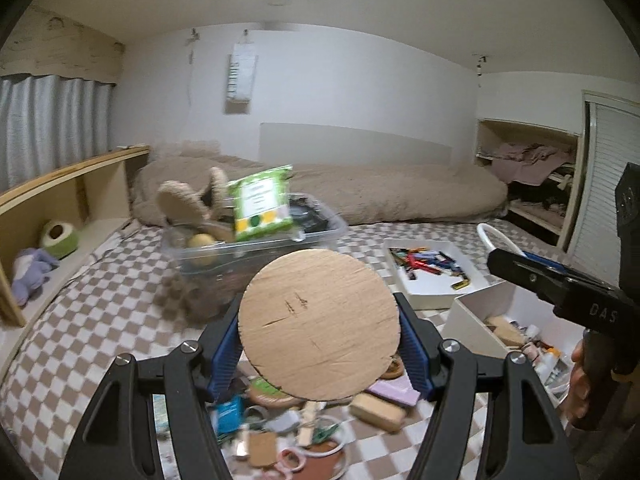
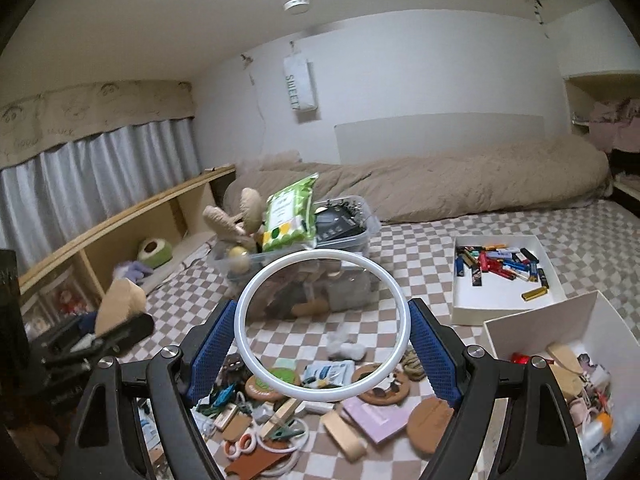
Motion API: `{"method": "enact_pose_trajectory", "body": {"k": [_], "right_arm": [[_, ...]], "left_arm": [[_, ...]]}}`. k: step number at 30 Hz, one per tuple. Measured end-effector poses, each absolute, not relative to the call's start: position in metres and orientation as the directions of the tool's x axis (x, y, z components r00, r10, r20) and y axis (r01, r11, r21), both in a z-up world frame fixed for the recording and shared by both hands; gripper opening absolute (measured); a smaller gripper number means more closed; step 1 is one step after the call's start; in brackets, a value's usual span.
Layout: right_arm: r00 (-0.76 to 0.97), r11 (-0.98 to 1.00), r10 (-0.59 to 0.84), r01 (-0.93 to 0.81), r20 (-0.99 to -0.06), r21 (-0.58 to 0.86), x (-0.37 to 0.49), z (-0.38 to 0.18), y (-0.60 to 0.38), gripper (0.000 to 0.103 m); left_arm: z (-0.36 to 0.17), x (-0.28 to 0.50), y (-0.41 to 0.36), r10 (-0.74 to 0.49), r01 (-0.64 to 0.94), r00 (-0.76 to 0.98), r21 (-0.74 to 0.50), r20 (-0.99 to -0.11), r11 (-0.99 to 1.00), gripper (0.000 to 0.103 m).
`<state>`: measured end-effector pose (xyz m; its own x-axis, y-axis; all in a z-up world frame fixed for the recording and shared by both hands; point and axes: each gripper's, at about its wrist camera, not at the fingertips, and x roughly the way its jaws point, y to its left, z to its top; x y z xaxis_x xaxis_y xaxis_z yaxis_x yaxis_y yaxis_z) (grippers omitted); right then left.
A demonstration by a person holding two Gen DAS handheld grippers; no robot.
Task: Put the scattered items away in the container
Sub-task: 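Lift the coaster and ring and carry both toward the white box, then lower the coaster and ring into the white box and open both tools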
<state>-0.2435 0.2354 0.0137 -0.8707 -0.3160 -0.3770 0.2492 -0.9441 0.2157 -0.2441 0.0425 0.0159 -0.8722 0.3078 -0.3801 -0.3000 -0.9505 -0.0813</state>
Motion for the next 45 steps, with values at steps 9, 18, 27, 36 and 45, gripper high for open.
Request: {"method": "enact_pose_trajectory", "body": {"k": [9, 18, 27, 36, 45], "right_arm": [[-0.894, -0.965, -0.210, 0.126, -0.395, 0.228, -0.249, 0.002, 0.288, 0.085], [-0.890, -0.982, -0.105, 0.021, -0.443, 0.190, -0.253, -0.014, 0.327, 0.085], [-0.881, -0.985, -0.045, -0.039, -0.471, 0.167, -0.255, -0.023, 0.357, 0.085], [-0.871, -0.980, 0.003, -0.100, -0.491, 0.171, -0.255, -0.034, 0.391, 0.085], [-0.812, -0.967, 0.064, -0.194, -0.581, 0.165, -0.258, -0.060, 0.427, 0.085]], "left_arm": [[0.007, -0.263, 0.098, 0.413, -0.391, -0.822, -0.140, -0.391, -0.910, 0.069], [-0.003, -0.273, 0.151, 0.490, -0.470, -0.770, -0.158, -0.407, -0.869, 0.069], [-0.019, -0.279, 0.195, 0.554, -0.531, -0.716, -0.183, -0.425, -0.827, 0.069], [-0.027, -0.288, 0.225, 0.585, -0.563, -0.674, -0.200, -0.451, -0.802, 0.069], [-0.029, -0.293, 0.264, 0.633, -0.599, -0.619, -0.243, -0.464, -0.763, 0.069]]}}
